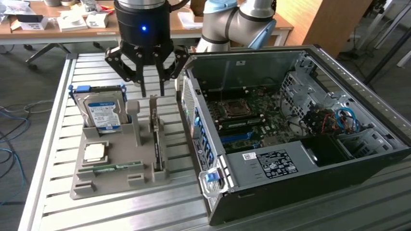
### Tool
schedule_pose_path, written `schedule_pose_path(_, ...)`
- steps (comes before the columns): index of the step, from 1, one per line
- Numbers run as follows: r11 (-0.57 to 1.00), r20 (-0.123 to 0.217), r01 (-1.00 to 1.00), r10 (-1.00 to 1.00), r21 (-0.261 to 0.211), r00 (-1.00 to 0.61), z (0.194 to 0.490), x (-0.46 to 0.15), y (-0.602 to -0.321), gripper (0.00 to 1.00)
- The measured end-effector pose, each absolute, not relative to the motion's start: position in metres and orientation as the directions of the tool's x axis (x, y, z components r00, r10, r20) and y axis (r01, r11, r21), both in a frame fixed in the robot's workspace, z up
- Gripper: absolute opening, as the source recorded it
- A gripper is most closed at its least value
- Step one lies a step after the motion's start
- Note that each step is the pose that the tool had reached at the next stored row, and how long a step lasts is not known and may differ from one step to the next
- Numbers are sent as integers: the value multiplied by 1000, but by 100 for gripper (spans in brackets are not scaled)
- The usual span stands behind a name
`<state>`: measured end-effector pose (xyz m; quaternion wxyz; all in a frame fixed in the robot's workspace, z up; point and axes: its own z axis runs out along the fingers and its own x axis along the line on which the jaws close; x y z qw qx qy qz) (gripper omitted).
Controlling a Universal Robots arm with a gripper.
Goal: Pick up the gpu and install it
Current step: 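Pick up the gpu and move the gpu toward the slot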
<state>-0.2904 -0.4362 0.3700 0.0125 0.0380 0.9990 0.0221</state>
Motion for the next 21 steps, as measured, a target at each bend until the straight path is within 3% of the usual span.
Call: schedule_pose_path(21,996,-23,75,77,45,-997,332,-290,-436,42)
